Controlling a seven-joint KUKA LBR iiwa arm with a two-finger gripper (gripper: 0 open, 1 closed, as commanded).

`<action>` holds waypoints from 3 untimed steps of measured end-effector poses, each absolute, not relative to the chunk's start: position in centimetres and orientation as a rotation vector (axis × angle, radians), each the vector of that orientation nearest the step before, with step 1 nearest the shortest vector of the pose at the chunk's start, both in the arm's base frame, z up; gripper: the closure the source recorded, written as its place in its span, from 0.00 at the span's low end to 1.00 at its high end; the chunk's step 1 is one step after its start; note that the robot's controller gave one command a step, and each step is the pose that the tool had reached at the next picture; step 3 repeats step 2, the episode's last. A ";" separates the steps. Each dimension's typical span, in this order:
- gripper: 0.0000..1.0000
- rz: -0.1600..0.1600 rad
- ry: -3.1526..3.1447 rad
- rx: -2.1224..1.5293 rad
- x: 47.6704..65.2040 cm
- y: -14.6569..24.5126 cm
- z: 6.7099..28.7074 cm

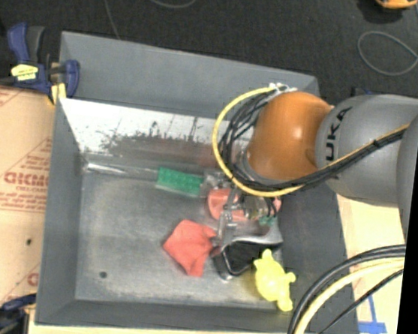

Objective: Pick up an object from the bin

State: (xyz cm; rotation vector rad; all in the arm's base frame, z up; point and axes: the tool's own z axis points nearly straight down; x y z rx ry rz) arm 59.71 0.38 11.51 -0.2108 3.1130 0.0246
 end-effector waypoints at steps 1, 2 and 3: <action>0.00 0.022 3.053 -0.643 56.9 2.3 8.2; 1.00 0.020 2.996 -0.839 59.4 1.6 7.2; 1.00 0.020 2.996 -0.839 59.4 1.6 7.2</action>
Offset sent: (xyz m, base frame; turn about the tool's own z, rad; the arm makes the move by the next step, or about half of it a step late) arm -0.0046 0.0117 -0.0451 -0.4144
